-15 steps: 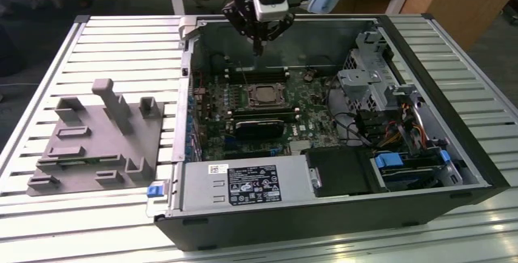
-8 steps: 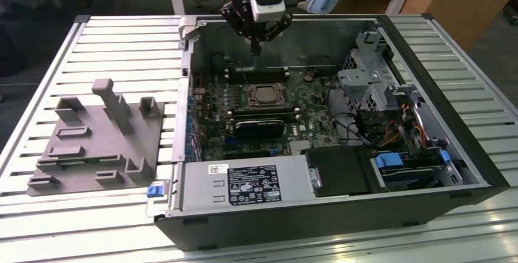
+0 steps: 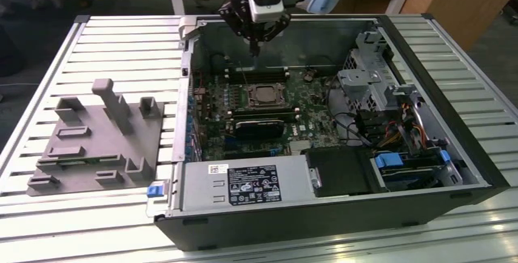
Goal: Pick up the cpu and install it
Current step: 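Install the first cpu locking lever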
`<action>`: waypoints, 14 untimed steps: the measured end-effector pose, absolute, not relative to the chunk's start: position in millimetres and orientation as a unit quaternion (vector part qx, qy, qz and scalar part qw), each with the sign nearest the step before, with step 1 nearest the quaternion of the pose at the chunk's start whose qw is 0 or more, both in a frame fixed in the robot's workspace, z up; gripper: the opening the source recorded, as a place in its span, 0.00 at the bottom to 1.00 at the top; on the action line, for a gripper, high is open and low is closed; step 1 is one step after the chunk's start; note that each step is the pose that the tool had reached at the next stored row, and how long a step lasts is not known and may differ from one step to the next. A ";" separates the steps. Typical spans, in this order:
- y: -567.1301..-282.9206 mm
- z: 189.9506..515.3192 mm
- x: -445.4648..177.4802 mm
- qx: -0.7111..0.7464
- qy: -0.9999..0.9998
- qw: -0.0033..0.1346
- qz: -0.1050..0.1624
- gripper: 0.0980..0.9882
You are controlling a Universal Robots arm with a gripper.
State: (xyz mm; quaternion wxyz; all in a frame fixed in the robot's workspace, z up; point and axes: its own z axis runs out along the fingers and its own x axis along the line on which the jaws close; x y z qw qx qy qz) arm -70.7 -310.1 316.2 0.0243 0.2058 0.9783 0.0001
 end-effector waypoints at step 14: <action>-310.1 315.2 -74.8 0.206 0.978 0.024 0.000 0.01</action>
